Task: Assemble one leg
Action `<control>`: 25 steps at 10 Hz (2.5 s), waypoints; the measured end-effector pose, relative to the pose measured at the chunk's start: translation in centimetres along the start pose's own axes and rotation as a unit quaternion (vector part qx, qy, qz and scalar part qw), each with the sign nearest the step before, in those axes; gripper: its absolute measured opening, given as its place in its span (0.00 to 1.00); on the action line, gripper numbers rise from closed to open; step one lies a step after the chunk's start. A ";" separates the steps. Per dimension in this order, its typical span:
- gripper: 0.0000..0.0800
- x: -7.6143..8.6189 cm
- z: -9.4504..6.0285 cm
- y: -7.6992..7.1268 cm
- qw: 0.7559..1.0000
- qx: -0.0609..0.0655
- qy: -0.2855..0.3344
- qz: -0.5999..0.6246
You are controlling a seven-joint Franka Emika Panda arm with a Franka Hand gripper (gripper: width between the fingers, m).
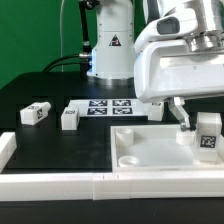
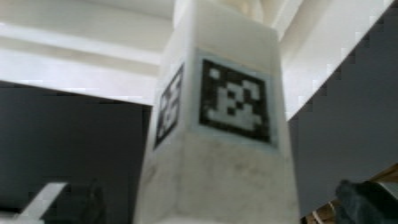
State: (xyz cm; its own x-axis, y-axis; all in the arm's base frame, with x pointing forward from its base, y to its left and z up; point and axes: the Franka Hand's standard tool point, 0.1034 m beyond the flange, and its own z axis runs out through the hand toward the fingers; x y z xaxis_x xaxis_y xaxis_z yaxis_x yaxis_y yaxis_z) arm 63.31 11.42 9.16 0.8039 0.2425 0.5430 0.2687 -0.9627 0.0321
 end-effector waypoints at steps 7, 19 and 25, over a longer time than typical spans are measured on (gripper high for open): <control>0.81 -0.7 0.9 -0.6 0.979 0.048 -0.195 0.031; 0.36 -0.8 2.1 0.8 0.944 0.078 -0.319 0.033; 0.37 -0.9 2.2 0.9 0.925 0.026 -0.328 0.188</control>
Offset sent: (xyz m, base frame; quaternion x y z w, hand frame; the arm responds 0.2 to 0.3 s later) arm 0.0192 -0.0061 -0.0065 -0.0135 -0.0919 0.0214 0.9955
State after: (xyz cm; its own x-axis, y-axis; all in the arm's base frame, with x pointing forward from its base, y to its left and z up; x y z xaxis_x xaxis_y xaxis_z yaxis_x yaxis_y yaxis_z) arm 63.96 10.57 6.87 0.9903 -0.0716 -0.1188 -0.0842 -0.9909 -0.1049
